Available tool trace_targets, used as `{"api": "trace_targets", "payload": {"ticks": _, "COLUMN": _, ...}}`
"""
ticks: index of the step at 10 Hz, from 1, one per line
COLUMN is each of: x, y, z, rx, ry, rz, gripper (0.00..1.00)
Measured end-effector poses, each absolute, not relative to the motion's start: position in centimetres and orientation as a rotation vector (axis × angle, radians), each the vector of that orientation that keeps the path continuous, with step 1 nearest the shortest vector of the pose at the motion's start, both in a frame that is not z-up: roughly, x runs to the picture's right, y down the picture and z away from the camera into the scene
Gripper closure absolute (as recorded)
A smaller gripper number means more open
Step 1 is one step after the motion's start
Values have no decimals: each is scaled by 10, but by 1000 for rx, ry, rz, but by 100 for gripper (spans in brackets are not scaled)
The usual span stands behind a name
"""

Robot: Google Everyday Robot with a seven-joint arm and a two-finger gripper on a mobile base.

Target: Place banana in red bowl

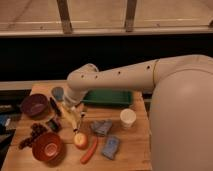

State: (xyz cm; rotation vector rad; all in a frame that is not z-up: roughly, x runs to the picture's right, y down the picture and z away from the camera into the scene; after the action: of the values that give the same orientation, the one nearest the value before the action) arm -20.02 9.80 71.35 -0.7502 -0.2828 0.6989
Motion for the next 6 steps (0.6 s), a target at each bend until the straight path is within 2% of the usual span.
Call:
{"api": "trace_targets", "payload": {"ticks": 4, "x": -247, "y": 140, "z": 660, "rx": -874, "ry": -387, "rz": 537, "gripper": 100}}
{"api": "trace_targets", "payload": {"ticks": 6, "x": -257, "y": 149, "z": 651, "rx": -897, "ry": -406, "rz": 505, "gripper": 100}}
